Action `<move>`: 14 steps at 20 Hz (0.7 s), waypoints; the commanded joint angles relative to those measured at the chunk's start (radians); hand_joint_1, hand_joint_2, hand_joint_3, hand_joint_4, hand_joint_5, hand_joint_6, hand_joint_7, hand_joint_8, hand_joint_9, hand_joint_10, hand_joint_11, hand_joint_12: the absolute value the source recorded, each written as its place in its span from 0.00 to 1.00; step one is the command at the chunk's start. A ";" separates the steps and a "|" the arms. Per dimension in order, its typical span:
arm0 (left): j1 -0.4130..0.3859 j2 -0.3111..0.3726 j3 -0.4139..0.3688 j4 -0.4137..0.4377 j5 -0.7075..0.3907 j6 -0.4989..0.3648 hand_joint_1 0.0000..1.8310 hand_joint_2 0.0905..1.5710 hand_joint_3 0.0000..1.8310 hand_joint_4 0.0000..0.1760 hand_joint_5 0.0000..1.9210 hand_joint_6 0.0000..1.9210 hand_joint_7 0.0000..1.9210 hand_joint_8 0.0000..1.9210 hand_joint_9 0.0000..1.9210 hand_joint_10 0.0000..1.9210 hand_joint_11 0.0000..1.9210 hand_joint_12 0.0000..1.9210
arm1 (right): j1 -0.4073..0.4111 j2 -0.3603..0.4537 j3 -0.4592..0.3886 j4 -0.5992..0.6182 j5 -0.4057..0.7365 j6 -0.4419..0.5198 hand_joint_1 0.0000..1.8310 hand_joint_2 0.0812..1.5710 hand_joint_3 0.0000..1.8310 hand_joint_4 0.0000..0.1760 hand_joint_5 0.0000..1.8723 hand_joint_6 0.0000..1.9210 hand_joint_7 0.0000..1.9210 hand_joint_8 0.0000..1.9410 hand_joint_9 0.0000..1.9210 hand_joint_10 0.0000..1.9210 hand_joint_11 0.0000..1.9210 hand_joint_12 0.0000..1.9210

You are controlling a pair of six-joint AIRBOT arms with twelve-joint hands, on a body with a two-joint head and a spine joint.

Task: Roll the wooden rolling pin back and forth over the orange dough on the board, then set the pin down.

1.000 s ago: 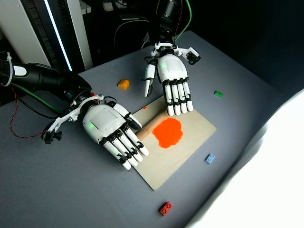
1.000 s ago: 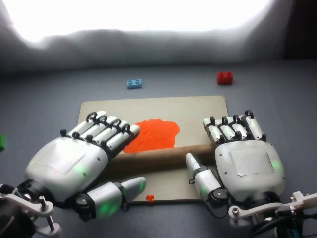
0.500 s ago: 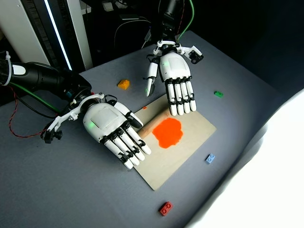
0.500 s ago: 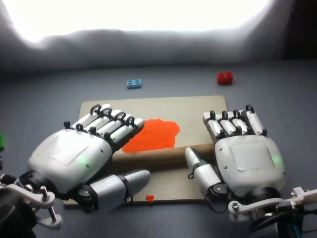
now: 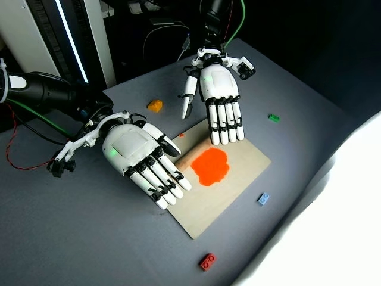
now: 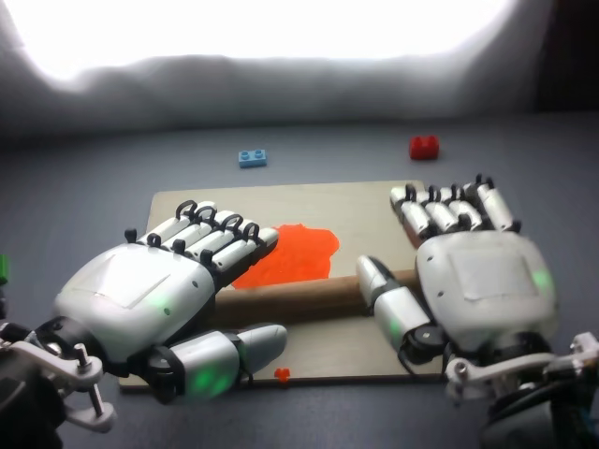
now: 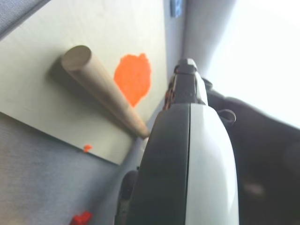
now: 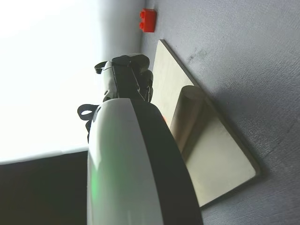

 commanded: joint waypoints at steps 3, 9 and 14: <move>-0.041 0.035 -0.012 0.035 -0.076 0.007 0.00 0.82 0.00 0.00 0.06 0.00 0.06 0.00 0.03 0.00 0.00 0.00 | 0.030 0.060 -0.048 -0.092 0.083 -0.016 0.00 0.86 0.00 0.00 0.19 0.00 0.22 0.00 0.19 0.00 0.00 0.41; -0.171 0.081 -0.027 0.035 0.112 0.039 0.00 0.81 0.00 0.00 0.08 0.01 0.08 0.01 0.05 0.01 0.00 0.00 | 0.035 0.232 -0.153 -0.092 0.024 -0.020 0.00 0.82 0.00 0.00 0.20 0.01 0.23 0.00 0.20 0.01 0.00 0.44; -0.331 0.094 -0.023 -0.037 0.293 0.163 0.00 0.83 0.00 0.00 0.20 0.03 0.23 0.03 0.17 0.03 0.00 0.24 | 0.074 0.338 -0.169 -0.092 -0.016 -0.020 0.00 0.82 0.00 0.00 0.30 0.03 0.33 0.03 0.28 0.03 0.00 0.57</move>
